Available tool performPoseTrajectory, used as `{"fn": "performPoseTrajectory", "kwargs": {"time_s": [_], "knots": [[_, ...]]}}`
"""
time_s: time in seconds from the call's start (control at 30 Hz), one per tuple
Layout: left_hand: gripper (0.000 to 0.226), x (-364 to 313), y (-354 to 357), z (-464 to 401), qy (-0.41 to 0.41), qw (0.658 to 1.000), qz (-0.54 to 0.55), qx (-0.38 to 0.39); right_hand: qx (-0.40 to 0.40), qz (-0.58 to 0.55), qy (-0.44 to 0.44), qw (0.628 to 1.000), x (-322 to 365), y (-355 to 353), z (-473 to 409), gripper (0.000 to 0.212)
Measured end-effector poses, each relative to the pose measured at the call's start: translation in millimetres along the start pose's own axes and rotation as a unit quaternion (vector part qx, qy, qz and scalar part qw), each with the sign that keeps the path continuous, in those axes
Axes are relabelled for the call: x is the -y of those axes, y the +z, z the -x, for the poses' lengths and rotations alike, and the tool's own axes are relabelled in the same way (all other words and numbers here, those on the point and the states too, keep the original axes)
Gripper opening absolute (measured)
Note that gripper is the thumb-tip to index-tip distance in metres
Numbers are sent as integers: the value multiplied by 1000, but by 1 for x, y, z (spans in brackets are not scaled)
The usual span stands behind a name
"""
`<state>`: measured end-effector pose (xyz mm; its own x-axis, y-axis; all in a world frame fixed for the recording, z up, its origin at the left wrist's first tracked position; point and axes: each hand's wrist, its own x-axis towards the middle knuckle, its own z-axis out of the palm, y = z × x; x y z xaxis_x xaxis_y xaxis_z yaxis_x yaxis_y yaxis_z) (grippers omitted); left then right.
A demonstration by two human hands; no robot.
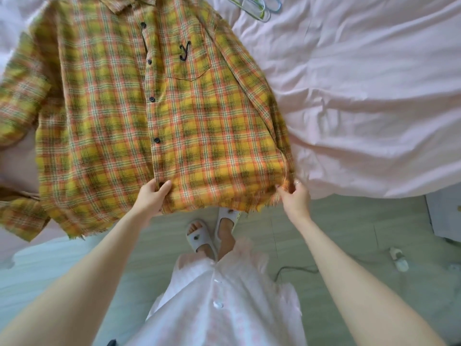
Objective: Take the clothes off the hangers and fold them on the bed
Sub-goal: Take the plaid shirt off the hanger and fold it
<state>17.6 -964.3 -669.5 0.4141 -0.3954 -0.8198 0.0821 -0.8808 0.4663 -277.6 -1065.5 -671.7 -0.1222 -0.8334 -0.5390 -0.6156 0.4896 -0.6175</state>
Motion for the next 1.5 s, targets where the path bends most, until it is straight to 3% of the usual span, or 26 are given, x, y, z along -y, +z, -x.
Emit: {"fn": "performPoseTrajectory", "kwargs": {"time_s": [0.13,0.23,0.4,0.57,0.63,0.73,0.83,0.87,0.93,1.0,1.1,1.2,1.3,1.4,1.5], "knots": [[59,5,-4,7,29,997,-55,-36,-31,51,-54,997,-5,7,12,24],[53,9,-1,9,71,991,-97,-67,-50,68,-34,996,-15,7,15,30],[35,15,3,6,101,980,-132,-113,-37,-11,15,999,-32,1,14,29],[20,15,8,11,70,960,-211,-172,55,-37,87,994,-34,-11,3,30],[29,8,12,15,59,952,-212,-215,13,-43,90,995,-35,-21,-6,30],[32,-10,23,20,129,926,-240,-263,-34,25,31,999,-24,-30,-27,38],[36,-35,46,23,230,908,-283,-206,44,90,1,995,-5,-28,-46,60],[37,-41,55,23,260,899,-304,-177,69,104,5,992,-1,-26,-50,54],[40,-52,72,23,314,874,-347,-132,111,139,15,984,7,-22,-54,19],[43,-66,91,24,340,858,-371,-105,147,119,13,982,17,-30,-60,20],[46,-88,117,25,332,853,-399,-60,143,-6,13,990,32,-61,-79,29],[49,-104,139,24,274,865,-421,-14,61,-70,16,996,47,-111,-108,28],[48,-117,160,23,189,872,-452,22,-2,-74,-17,997,63,-169,-150,19],[46,-135,177,20,127,879,-460,-9,-59,-37,-60,996,92,-210,-199,9],[36,-153,186,22,88,883,-458,-46,-110,11,-101,989,121,-234,-236,28]]}}
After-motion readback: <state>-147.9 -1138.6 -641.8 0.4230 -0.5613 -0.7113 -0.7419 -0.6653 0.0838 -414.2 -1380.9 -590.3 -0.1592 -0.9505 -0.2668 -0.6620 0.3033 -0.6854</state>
